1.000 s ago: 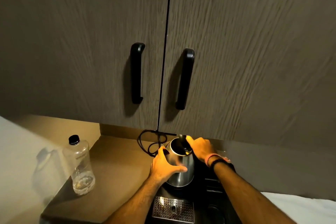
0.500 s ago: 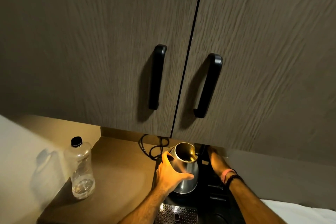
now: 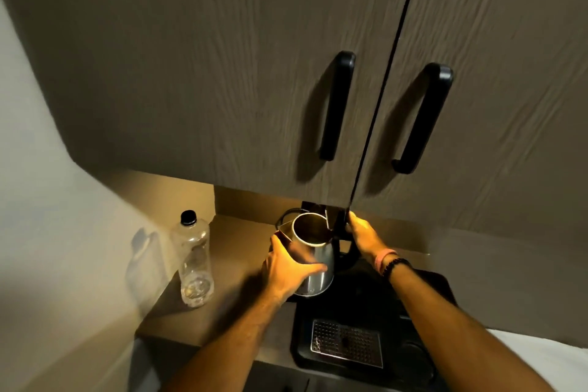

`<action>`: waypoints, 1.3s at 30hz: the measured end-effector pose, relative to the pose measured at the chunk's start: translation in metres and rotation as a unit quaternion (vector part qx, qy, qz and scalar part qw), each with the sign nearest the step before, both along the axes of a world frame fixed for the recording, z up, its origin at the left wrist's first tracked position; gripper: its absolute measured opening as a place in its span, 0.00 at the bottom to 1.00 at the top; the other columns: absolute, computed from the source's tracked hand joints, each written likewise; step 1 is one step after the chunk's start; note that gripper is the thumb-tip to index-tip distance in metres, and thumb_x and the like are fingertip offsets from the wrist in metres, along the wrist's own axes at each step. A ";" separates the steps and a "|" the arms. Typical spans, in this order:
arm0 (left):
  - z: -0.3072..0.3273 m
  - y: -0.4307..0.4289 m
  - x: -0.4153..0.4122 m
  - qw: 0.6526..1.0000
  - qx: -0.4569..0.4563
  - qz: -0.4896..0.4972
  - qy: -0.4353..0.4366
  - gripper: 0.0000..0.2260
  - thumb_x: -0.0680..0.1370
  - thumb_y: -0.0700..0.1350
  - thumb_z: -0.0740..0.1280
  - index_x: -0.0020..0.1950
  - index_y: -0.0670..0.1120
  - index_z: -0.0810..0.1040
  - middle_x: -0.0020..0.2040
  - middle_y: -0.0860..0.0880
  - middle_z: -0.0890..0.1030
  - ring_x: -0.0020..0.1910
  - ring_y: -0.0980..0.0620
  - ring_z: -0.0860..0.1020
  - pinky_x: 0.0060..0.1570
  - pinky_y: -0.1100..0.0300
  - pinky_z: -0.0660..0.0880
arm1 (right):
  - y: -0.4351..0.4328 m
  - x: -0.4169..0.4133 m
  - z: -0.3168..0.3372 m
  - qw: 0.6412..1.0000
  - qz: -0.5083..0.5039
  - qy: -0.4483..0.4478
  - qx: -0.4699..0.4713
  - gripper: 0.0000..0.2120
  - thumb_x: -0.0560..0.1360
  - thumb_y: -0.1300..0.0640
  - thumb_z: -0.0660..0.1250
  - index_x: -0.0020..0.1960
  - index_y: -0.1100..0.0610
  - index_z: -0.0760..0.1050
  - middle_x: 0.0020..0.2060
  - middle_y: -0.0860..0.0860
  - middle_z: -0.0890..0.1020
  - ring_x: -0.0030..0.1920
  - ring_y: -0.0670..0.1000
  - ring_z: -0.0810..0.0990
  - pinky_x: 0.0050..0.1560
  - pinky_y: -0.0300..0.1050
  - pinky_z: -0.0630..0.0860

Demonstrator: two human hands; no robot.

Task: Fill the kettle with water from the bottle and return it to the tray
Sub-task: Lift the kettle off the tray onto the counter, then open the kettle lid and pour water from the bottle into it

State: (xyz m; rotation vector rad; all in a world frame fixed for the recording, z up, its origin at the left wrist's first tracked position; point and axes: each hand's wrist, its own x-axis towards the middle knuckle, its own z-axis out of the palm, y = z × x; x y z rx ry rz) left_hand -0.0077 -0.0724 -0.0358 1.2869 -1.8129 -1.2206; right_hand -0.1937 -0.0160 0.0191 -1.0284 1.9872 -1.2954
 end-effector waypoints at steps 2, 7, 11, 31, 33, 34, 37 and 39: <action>-0.007 -0.012 0.019 1.000 0.012 0.014 0.004 0.59 0.44 0.67 0.81 0.69 0.50 0.61 0.66 0.46 0.75 0.64 0.43 0.74 0.58 0.50 0.73 | -0.013 0.021 -0.004 0.999 0.031 -0.013 0.000 0.19 0.82 0.43 0.54 0.57 0.49 0.81 0.61 0.52 0.82 0.64 0.54 0.77 0.69 0.59 0.69; -0.020 -0.035 0.057 0.999 0.025 0.035 -0.021 0.61 0.44 0.67 0.82 0.70 0.48 0.60 0.65 0.45 0.76 0.63 0.42 0.75 0.52 0.54 0.72 | -0.038 0.058 -0.014 0.996 0.084 0.012 0.019 0.20 0.81 0.40 0.52 0.65 0.44 0.75 0.68 0.53 0.76 0.66 0.52 0.74 0.59 0.44 0.72; -0.037 -0.041 0.074 0.998 0.038 0.034 -0.043 0.59 0.44 0.66 0.82 0.69 0.49 0.60 0.65 0.45 0.76 0.62 0.42 0.76 0.56 0.51 0.75 | -0.046 0.073 -0.029 0.985 0.136 0.072 0.075 0.28 0.78 0.37 0.50 0.70 0.50 0.71 0.65 0.57 0.77 0.66 0.58 0.75 0.66 0.56 0.72; 0.050 -0.060 0.153 0.887 -0.385 0.252 -0.036 0.12 0.81 0.47 0.67 0.61 0.41 0.79 0.56 0.42 0.80 0.54 0.45 0.78 0.46 0.58 0.75 | -0.060 0.078 -0.043 0.982 0.146 0.045 0.112 0.28 0.82 0.40 0.48 0.76 0.52 0.61 0.76 0.54 0.65 0.74 0.58 0.64 0.74 0.58 0.60; 0.064 -0.080 0.159 0.926 -0.306 0.206 -0.080 0.19 0.80 0.48 0.67 0.68 0.41 0.76 0.63 0.41 0.77 0.61 0.43 0.76 0.53 0.52 0.78 | -0.059 0.079 -0.041 0.982 0.145 0.032 0.118 0.29 0.81 0.37 0.48 0.76 0.51 0.61 0.76 0.53 0.65 0.74 0.58 0.64 0.74 0.59 0.59; 0.066 -0.088 0.161 0.944 -0.269 0.171 -0.087 0.20 0.80 0.49 0.67 0.70 0.41 0.74 0.65 0.41 0.77 0.63 0.43 0.76 0.57 0.49 0.78 | -0.059 0.080 -0.040 0.980 0.150 0.037 0.121 0.30 0.80 0.36 0.47 0.76 0.50 0.62 0.76 0.53 0.64 0.74 0.58 0.63 0.74 0.59 0.59; 0.064 -0.102 0.167 0.967 -0.219 0.110 -0.066 0.18 0.81 0.46 0.66 0.69 0.40 0.76 0.64 0.41 0.80 0.62 0.41 0.78 0.59 0.44 0.78 | -0.056 0.081 -0.036 0.976 0.169 0.055 0.128 0.36 0.73 0.31 0.45 0.76 0.48 0.61 0.77 0.53 0.62 0.75 0.59 0.61 0.75 0.61 0.57; 0.062 -0.105 0.171 0.973 -0.201 0.106 -0.042 0.15 0.81 0.44 0.66 0.66 0.41 0.78 0.63 0.42 0.81 0.60 0.41 0.80 0.54 0.40 0.81 | -0.057 0.082 -0.036 0.976 0.162 0.047 0.134 0.38 0.71 0.29 0.46 0.76 0.47 0.60 0.77 0.53 0.63 0.75 0.60 0.62 0.74 0.62 0.58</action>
